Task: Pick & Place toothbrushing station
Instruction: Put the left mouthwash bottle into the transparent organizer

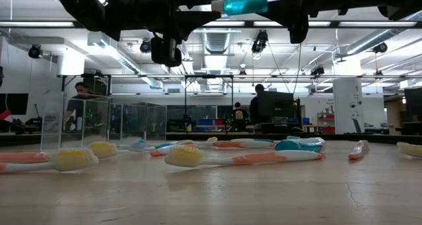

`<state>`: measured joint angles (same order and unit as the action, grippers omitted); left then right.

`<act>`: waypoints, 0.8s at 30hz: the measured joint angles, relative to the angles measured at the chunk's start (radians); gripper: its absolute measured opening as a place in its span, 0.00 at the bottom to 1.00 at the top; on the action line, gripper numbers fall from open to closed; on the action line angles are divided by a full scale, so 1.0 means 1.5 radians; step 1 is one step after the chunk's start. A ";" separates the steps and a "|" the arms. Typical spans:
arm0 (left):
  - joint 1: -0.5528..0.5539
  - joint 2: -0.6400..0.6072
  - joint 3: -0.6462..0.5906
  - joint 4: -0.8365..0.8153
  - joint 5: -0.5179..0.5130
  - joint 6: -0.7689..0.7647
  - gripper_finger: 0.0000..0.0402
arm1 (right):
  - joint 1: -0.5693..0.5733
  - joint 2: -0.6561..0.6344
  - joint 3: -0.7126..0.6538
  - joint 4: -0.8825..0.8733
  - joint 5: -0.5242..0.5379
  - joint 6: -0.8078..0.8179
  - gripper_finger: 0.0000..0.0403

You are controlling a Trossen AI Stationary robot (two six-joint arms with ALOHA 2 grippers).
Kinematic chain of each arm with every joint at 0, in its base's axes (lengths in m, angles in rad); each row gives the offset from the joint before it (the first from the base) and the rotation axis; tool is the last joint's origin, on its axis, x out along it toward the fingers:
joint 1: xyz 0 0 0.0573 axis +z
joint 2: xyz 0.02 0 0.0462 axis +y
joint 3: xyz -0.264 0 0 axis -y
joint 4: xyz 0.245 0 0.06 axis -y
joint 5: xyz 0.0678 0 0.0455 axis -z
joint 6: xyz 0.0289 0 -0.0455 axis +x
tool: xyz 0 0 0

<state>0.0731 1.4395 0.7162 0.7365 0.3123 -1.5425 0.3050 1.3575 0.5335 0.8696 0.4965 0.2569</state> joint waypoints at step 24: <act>0.022 -0.003 0.000 -0.020 0.013 0.060 0.27 | 0.000 -0.006 0.025 0.001 0.001 -0.007 0.56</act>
<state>0.1056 1.4350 0.7158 0.7063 0.3315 -1.4524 0.3050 1.3491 0.5708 0.8711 0.4976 0.2471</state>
